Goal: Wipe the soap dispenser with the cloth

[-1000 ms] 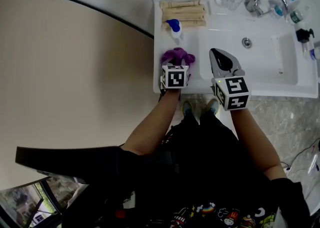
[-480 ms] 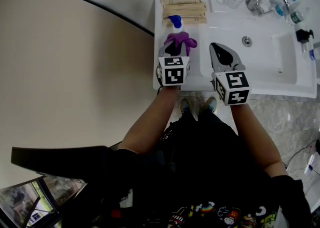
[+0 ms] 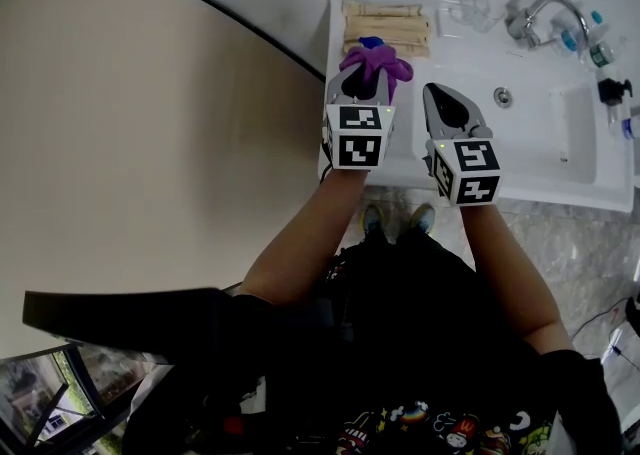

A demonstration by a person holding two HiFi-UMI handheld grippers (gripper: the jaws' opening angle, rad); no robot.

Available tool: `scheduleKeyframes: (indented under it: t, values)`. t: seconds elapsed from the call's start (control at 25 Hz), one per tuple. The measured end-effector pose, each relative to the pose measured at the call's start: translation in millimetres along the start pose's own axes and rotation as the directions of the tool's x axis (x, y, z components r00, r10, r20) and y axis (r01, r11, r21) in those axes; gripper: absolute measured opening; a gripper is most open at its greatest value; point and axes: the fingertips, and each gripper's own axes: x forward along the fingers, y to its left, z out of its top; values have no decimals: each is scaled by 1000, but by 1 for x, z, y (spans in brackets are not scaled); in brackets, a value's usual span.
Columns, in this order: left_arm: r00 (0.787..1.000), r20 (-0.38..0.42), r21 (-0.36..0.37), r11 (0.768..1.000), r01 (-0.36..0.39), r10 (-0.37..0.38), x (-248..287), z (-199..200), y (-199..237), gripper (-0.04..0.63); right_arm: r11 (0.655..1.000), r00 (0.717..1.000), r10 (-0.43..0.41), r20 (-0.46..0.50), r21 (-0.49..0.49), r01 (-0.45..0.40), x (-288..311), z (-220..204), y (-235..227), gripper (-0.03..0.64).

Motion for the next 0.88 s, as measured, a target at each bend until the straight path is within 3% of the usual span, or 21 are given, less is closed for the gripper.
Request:
scheduleKeyframes:
  t: [0.88]
  values:
    - [980,-174,-28,996,90,-94,26,-86,-15,92,999,996,-35,-80,7,35,2,-26,0,25]
